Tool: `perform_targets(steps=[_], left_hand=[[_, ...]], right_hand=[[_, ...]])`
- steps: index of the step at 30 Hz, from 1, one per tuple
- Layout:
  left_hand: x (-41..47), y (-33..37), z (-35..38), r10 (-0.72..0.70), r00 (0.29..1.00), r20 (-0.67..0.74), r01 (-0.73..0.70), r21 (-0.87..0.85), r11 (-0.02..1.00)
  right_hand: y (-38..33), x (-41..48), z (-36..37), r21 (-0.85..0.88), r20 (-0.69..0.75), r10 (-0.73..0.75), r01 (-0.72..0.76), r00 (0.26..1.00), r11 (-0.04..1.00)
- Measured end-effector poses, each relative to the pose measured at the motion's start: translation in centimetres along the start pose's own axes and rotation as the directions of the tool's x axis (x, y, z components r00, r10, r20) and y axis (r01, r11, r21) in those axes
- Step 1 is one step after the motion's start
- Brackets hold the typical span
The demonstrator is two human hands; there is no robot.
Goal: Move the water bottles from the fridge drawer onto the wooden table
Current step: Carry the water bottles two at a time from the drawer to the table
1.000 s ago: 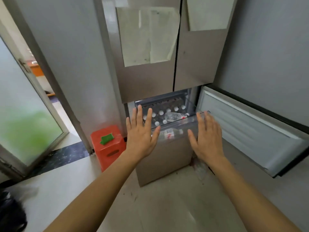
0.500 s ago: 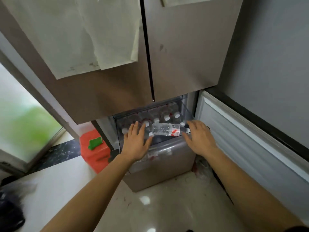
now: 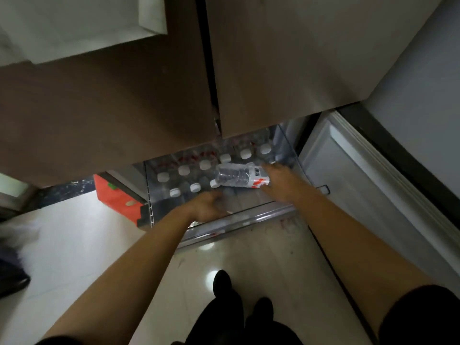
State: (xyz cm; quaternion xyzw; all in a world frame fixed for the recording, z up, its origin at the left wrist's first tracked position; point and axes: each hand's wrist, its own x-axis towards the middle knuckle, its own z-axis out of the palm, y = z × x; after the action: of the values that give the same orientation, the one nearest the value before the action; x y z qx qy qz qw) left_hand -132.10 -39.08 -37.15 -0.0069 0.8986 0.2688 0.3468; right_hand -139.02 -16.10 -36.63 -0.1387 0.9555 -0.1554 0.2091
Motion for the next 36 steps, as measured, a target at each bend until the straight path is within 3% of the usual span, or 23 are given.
perform_targets(steps=[5, 13, 17, 22, 27, 32, 36], left_hand=[[2.7, -0.7, 1.2, -0.087, 0.974, 0.208, 0.067, 0.101, 0.993], [3.7, -1.5, 2.0, -0.038, 0.983, 0.181, 0.017, 0.117, 0.993], [3.3, -1.8, 1.6, -0.079, 0.996, 0.03, 0.077, 0.076, 0.994], [3.1, -1.8, 0.6, -0.037, 0.997, -0.068, 0.048, 0.162, 0.986], [2.5, -2.5, 1.3, -0.09, 0.992, -0.093, 0.101, 0.116, 0.988], [-0.1, -1.5, 0.2, -0.161, 0.928, -0.336, 0.138, -0.092, 0.986], [-2.4, -0.6, -1.4, -0.117, 0.836, -0.537, -0.051, -0.288, 0.956]], right_hand=[[0.1, 3.7, 1.0, -0.081, 0.112, 0.036, -0.027, 0.993, 0.996], [0.2, 5.9, 2.2, -0.316, 0.12, 0.071, -0.03, 0.99, 0.948], [0.0, 5.9, 2.0, -0.418, 0.095, 0.074, -0.028, 0.993, 0.908], [1.1, 4.1, 0.8, -0.3, 0.111, 0.086, -0.049, 0.99, 0.953], [1.0, 1.4, -2.2, -0.222, 0.13, 0.051, -0.021, 0.99, 0.975], [-1.6, -1.1, -6.8, -0.328, 0.065, 0.029, -0.006, 0.997, 0.945], [-4.1, -2.6, -8.7, -0.476, -0.002, -0.042, 0.036, 0.999, 0.879]])
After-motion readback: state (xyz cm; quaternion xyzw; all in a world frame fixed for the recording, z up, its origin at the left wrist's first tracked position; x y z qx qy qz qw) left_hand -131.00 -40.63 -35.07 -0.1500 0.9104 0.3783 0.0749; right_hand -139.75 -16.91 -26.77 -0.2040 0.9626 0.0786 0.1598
